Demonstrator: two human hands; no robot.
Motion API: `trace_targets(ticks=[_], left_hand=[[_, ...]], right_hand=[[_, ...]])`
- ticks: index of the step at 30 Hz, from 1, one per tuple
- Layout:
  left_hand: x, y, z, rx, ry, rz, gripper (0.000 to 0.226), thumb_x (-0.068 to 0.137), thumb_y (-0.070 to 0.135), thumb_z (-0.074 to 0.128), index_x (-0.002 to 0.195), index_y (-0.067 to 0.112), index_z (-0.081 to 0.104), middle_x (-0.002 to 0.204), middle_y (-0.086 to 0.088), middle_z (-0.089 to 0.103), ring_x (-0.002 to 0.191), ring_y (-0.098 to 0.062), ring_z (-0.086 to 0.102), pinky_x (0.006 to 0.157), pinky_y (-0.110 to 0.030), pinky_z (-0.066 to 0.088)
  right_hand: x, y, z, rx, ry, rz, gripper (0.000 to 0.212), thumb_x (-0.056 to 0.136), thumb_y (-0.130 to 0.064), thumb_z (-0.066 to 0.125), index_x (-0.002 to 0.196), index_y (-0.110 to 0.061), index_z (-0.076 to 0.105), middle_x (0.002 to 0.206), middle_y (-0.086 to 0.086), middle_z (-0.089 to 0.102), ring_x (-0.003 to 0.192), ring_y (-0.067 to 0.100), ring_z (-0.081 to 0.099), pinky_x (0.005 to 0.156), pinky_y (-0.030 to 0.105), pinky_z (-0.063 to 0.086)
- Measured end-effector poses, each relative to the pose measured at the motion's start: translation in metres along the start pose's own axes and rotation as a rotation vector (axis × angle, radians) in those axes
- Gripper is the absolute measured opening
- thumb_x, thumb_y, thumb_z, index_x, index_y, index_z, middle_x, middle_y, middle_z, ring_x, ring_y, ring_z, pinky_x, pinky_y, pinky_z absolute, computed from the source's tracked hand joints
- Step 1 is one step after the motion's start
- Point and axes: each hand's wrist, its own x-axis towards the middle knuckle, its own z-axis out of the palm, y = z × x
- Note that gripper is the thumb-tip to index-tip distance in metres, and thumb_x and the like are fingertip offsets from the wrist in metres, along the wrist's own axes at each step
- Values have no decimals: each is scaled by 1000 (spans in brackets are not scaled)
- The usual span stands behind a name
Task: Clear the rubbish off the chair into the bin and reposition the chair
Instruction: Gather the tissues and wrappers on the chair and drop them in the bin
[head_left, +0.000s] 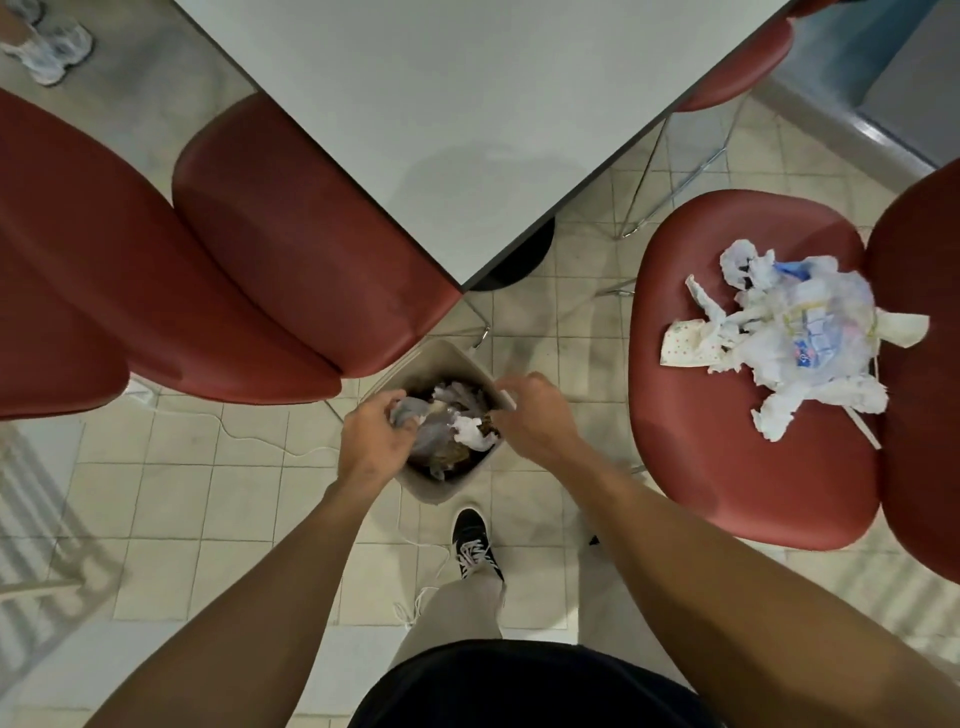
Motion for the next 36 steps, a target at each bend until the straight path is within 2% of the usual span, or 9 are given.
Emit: trace_targets(ticks=[3,7,10,15,20,25,28,32,36], left_hand=[[-1,10,6,30,-33,13,41,80,22,71,120,20,63,117,-3,67,112,-20,60,101,-32,45],[-4,52,36,114,-69,85,38,83,23,71,120,21,63,113,0,67,108,-18,60,91,-23,41],[-8,90,73,102,-144,173,40,81,17,74,119,18,64,110,-1,67,101,-14,60,85,-22,43],[-14,153,143,133,-275,256,47,80,28,75,125,28,59,123,-1,62,110,-17,59,95,-34,49],[-17,213,206,154,-313,334,49,80,25,75,126,29,58,129,2,59,119,-16,54,96,-25,41],[-7,259,260,181,-364,404,47,78,22,75,123,27,60,125,1,60,118,-16,54,101,-31,43],[6,277,288,220,-373,390,48,78,22,73,123,28,60,124,2,60,116,-16,54,99,-29,42],[28,289,320,244,-365,377,51,77,20,73,124,28,57,127,-1,57,116,-21,55,98,-40,46],[57,295,348,239,-293,298,53,80,21,71,129,24,52,126,-6,54,117,-24,53,101,-41,45]], right_hand=[[-3,21,-11,27,12,37,47,82,-16,63,128,-24,57,127,8,53,110,24,56,96,37,48],[-8,68,-42,78,24,107,49,86,-16,61,134,-19,52,132,9,46,109,25,56,95,33,48],[-14,113,-75,118,69,164,55,85,-16,61,138,-22,47,131,9,45,114,25,53,97,29,42],[-26,188,-128,118,141,267,50,84,-13,59,132,-19,48,132,11,46,110,29,55,90,31,44],[-26,254,-166,148,164,340,55,85,-13,61,137,-21,45,135,9,42,108,28,57,90,34,48],[-16,306,-188,188,203,389,55,85,-17,61,137,-24,47,131,7,46,111,25,57,90,33,48],[-8,332,-196,212,217,411,52,85,-16,59,135,-24,48,128,5,49,110,23,57,90,33,48],[6,368,-197,200,202,392,51,86,-17,58,136,-22,47,132,6,48,114,25,53,89,31,43],[23,396,-192,180,177,357,42,89,-21,56,131,-21,51,127,6,48,108,24,54,87,34,47]])
